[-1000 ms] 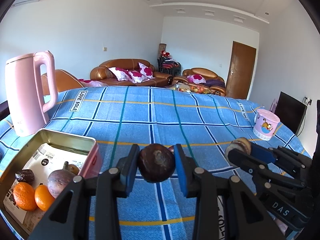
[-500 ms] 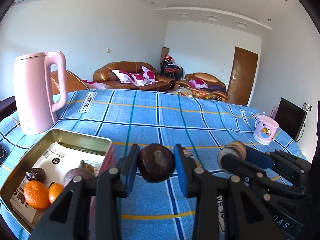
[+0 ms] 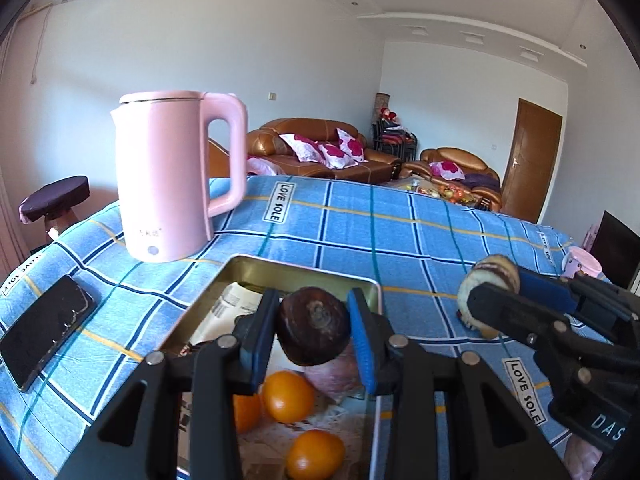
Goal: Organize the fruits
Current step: 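Carry the cake roll and dark brown fruit with both tools over the tin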
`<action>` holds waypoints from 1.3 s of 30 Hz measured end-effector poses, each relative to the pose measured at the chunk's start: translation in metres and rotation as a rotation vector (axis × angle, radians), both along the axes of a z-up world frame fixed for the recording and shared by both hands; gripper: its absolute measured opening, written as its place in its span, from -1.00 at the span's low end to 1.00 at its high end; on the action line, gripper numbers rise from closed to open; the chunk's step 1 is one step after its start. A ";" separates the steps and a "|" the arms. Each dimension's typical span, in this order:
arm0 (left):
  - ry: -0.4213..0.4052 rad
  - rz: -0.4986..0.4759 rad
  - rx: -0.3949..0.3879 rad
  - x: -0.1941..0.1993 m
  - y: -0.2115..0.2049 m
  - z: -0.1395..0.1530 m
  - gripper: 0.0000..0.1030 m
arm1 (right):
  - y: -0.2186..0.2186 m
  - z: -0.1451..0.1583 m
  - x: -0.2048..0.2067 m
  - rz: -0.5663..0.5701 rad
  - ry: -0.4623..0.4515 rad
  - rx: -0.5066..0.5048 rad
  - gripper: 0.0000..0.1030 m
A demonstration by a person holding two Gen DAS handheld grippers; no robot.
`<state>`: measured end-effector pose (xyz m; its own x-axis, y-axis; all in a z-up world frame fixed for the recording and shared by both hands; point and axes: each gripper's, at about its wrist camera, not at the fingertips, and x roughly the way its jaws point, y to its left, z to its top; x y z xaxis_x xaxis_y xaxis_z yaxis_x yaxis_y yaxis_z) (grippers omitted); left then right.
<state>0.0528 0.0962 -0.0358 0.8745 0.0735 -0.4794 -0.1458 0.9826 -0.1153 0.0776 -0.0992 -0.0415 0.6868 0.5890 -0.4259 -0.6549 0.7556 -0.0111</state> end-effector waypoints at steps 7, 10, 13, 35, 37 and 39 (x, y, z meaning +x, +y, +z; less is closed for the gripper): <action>0.049 0.017 -0.007 0.009 0.027 -0.008 -0.29 | 0.047 -0.010 0.005 0.051 0.008 -0.055 -0.38; 0.069 0.018 -0.010 0.012 0.033 -0.014 -0.29 | 0.058 -0.018 0.012 0.053 0.025 -0.069 -0.37; 0.087 0.022 -0.010 0.014 0.036 -0.020 -0.29 | 0.063 -0.025 0.018 0.047 0.042 -0.075 -0.37; 0.125 0.038 -0.020 0.019 0.047 -0.029 -0.29 | 0.080 -0.038 0.030 0.063 0.089 -0.093 -0.37; 0.127 0.041 -0.023 0.019 0.048 -0.029 -0.29 | 0.080 -0.038 0.031 0.068 0.090 -0.095 -0.37; 0.131 0.040 -0.023 0.020 0.049 -0.030 -0.29 | 0.081 -0.039 0.031 0.074 0.094 -0.097 -0.37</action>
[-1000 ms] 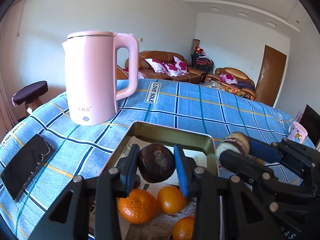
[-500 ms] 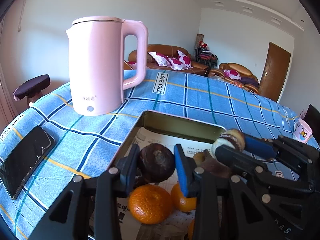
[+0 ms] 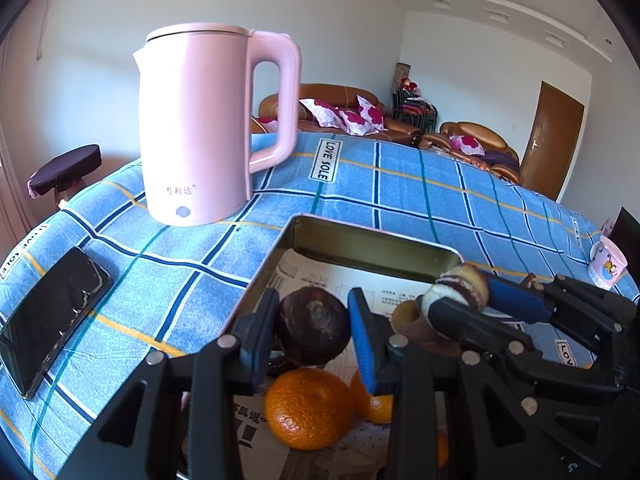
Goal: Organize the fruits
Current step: 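Carry the cake roll and dark brown fruit with both tools over the tin, then open the left tool to drop the dark fruit while the right tool drops the cake roll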
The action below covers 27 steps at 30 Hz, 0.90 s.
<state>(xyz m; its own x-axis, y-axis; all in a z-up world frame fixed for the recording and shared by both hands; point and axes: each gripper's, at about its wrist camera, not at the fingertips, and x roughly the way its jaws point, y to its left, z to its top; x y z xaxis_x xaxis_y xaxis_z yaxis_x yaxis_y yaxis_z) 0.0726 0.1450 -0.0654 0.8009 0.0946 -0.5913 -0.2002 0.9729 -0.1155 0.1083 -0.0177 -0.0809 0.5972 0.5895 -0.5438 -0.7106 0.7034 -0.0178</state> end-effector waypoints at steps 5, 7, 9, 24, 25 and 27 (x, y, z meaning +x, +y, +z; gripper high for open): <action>0.007 0.000 -0.007 0.001 0.001 -0.001 -0.29 | 0.003 -0.001 -0.001 0.010 -0.009 -0.011 -0.37; 0.008 -0.001 -0.006 0.001 0.001 -0.001 -0.29 | 0.003 -0.001 -0.002 0.010 -0.010 -0.012 -0.37; 0.009 -0.001 -0.005 0.002 0.002 -0.001 -0.29 | 0.004 -0.001 -0.002 0.011 -0.008 -0.011 -0.37; -0.011 0.031 -0.052 -0.006 0.010 0.002 0.13 | -0.003 0.001 0.001 0.023 0.008 0.039 -0.21; -0.014 0.031 -0.048 -0.006 0.009 0.003 0.19 | -0.005 0.002 0.002 0.014 0.007 0.044 -0.16; -0.023 0.039 -0.034 -0.008 0.008 0.005 0.34 | -0.008 0.004 0.003 0.005 0.010 0.055 -0.06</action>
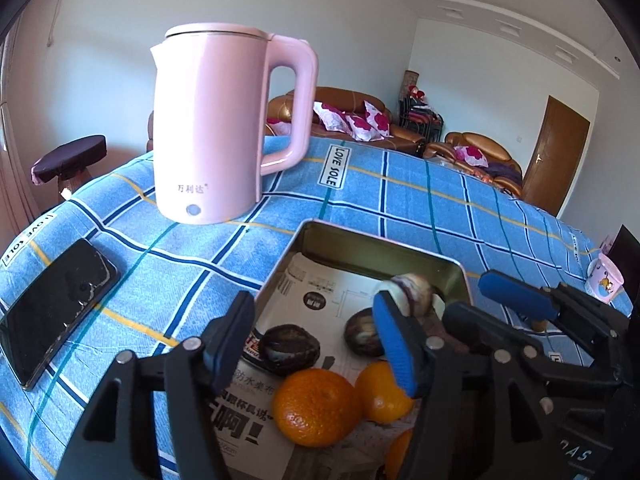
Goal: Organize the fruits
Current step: 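Open the left tool to drop the dark fruit while the right tool drops the cake roll, then grasp a round brown fruit with the right tool while the left tool approaches a wrapped cake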
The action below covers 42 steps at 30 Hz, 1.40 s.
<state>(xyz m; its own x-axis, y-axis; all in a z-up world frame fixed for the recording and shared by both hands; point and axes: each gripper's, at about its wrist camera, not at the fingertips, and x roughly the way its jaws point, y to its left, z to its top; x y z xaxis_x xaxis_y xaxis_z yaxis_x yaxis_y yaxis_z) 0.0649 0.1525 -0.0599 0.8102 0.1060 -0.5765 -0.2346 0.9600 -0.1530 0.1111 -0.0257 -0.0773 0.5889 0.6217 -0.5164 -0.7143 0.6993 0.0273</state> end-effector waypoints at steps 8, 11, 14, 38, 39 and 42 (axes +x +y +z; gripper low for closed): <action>-0.060 0.005 -0.004 -0.009 -0.007 0.017 0.88 | -0.025 0.005 -0.002 -0.059 -0.006 -0.015 0.17; -0.074 -0.019 0.010 -0.009 -0.018 0.024 0.88 | -0.049 0.005 0.000 -0.111 -0.023 -0.049 0.18; -0.082 -0.045 0.019 -0.005 -0.033 0.029 0.93 | -0.085 0.003 0.008 -0.203 -0.022 -0.074 0.18; -0.029 -0.229 0.112 0.043 -0.130 0.031 0.97 | -0.153 -0.031 0.057 -0.345 0.154 -0.140 0.19; -0.023 -0.235 0.110 0.047 -0.131 0.031 0.97 | -0.152 -0.032 0.059 -0.346 0.159 -0.143 0.19; -0.012 -0.243 0.099 0.057 -0.135 0.033 0.97 | -0.148 -0.035 0.065 -0.340 0.189 -0.147 -0.02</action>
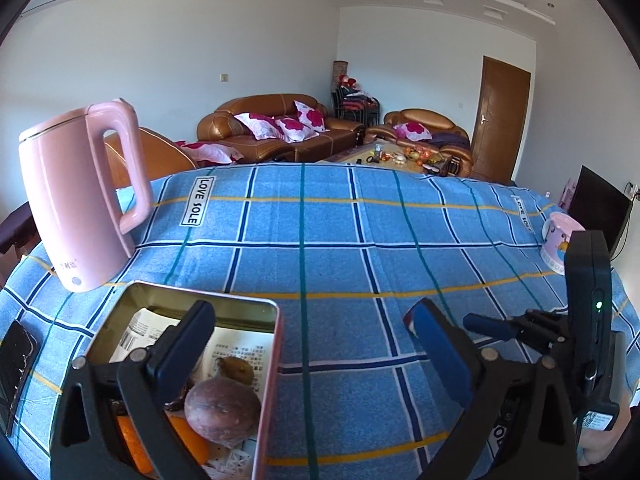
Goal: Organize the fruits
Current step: 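Grasp a round brown fruit with the right tool while the left tool approaches a wrapped cake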
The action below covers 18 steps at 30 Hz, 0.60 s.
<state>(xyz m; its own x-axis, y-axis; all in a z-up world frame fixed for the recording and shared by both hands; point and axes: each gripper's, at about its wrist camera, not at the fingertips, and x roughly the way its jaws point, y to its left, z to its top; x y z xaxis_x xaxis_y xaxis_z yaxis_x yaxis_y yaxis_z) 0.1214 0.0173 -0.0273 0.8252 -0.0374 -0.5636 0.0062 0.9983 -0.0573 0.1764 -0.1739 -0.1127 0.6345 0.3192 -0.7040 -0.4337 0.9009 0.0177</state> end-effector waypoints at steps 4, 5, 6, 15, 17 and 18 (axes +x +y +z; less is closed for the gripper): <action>0.038 -0.011 -0.025 0.014 -0.005 -0.001 0.97 | -0.002 -0.009 0.013 0.000 0.083 0.043 -0.42; 0.044 -0.013 -0.031 0.014 -0.007 -0.001 0.97 | -0.004 -0.010 0.014 -0.005 0.094 0.058 -0.47; 0.042 -0.016 -0.032 0.015 -0.009 0.000 0.97 | -0.007 -0.009 0.014 -0.005 0.091 0.080 -0.47; 0.142 -0.087 -0.035 0.045 -0.046 -0.028 0.91 | -0.046 0.006 0.004 -0.137 -0.031 0.074 -0.47; 0.173 -0.111 -0.030 0.052 -0.057 -0.037 0.78 | -0.059 0.008 0.005 -0.176 -0.041 0.079 -0.47; 0.184 -0.126 -0.034 0.053 -0.062 -0.041 0.74 | -0.065 0.009 0.005 -0.189 -0.042 0.091 -0.47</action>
